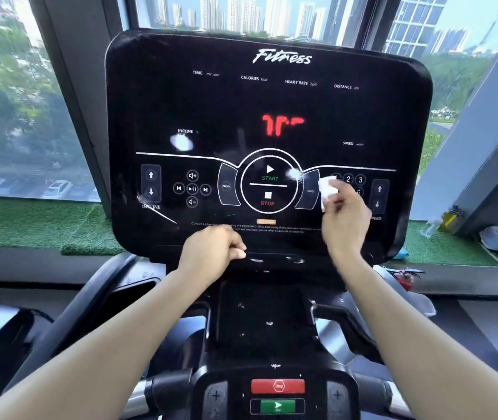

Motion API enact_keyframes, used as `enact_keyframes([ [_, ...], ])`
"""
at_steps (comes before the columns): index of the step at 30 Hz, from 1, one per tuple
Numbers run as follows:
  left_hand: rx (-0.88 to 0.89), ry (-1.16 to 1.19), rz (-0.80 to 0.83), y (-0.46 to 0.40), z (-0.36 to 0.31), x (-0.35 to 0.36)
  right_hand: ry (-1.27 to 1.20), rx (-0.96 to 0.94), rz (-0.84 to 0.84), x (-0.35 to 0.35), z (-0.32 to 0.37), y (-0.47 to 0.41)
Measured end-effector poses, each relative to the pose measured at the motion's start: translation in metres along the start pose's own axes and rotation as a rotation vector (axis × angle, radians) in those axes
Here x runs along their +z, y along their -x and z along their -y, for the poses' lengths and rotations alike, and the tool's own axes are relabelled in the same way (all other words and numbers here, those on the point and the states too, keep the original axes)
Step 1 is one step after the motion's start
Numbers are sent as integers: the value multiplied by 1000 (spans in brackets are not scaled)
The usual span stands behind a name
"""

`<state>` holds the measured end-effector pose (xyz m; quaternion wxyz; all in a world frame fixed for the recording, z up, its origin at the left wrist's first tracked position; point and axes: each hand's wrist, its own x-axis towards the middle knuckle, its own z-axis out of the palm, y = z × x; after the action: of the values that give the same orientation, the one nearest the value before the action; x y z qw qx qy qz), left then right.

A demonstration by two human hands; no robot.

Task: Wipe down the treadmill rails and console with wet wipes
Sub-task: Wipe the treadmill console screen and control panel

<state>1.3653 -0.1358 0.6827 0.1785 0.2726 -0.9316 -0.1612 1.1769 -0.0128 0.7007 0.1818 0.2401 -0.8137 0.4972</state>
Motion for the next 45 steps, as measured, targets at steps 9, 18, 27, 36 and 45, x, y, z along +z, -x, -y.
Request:
enact_keyframes([
  [9,93,24,-24,8,11,1,65,-458,411,29,45,64],
  [18,13,108,-148,19,60,-23,32,-244,53,35,47,33],
  [27,-29,100,-119,17,58,-25,198,-599,333,47,48,54],
  [36,-39,52,-111,16,57,-24,141,-569,206,64,53,68],
  [45,-30,70,-108,16,58,-23,192,-482,144,37,47,23],
])
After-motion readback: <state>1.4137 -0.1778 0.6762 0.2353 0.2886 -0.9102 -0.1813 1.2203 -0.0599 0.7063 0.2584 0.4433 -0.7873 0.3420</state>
